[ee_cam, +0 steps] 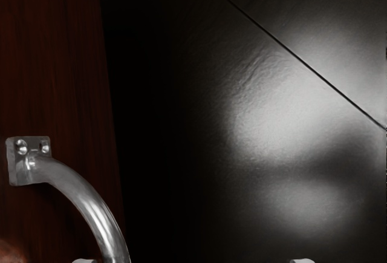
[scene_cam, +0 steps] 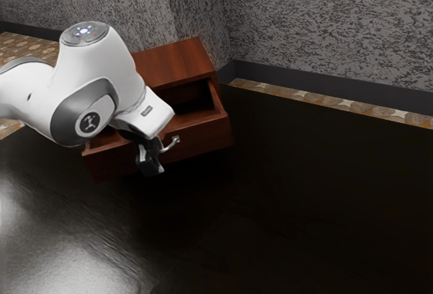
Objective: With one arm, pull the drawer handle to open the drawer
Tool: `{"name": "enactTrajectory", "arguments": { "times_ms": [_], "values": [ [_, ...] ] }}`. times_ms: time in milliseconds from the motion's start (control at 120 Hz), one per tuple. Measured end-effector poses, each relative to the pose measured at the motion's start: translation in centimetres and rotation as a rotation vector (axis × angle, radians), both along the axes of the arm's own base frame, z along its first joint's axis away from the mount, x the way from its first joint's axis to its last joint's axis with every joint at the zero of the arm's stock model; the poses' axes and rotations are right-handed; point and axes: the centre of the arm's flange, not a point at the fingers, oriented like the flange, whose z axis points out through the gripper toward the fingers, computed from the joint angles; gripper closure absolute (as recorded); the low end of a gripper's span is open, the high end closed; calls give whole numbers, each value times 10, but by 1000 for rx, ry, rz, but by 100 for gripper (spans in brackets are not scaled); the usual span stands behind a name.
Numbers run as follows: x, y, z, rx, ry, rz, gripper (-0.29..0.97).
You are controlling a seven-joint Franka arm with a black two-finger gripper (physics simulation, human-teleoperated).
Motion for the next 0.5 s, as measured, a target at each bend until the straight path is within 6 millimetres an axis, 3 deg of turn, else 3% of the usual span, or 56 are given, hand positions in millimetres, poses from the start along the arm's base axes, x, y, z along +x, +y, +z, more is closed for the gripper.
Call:
{"name": "enactTrajectory", "arguments": {
  "times_ms": [275, 500],
  "values": [
    [-14, -4, 40, 13, -72, -3, 10],
    [-19, -7, 70, -29, -68, -26, 4]
  ]
}}
